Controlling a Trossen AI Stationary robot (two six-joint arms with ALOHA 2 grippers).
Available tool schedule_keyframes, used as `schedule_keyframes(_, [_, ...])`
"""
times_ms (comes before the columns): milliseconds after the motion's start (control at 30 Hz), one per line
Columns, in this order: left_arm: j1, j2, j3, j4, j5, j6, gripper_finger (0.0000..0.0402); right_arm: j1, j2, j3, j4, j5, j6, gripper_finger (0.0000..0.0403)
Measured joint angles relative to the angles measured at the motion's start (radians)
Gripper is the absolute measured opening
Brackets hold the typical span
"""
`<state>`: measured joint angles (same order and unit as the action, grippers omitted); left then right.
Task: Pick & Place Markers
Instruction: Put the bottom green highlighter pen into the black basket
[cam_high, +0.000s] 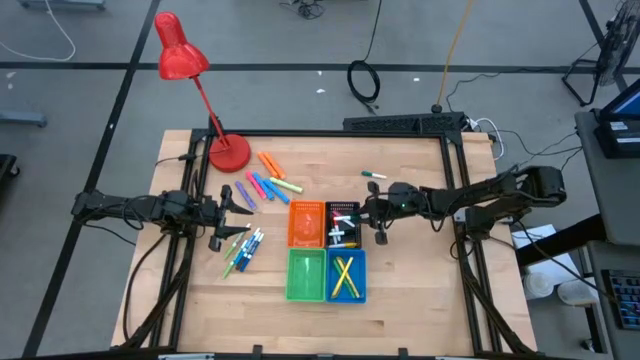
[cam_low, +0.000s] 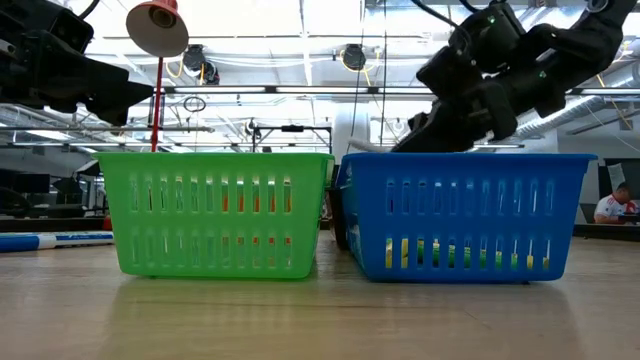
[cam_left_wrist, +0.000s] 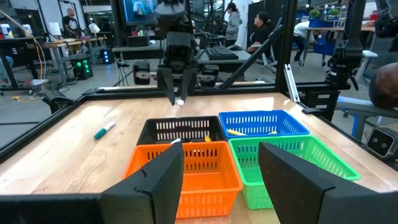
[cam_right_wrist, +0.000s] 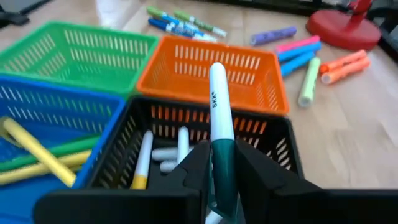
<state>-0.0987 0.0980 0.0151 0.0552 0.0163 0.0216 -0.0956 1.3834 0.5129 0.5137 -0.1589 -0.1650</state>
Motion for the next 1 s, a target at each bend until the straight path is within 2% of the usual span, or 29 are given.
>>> schedule_keyframes(400, [0.000,0.000,0.000,0.000,0.000,0.000,0.0212,0.000,0.104,0.012,0.049,0.001,0.000,0.0050])
schedule_keyframes(1000, [0.000,0.000,0.000,0.000,0.000,0.000,0.0212,-0.003,0.106,0.016,0.043,0.001,-0.004,0.0050])
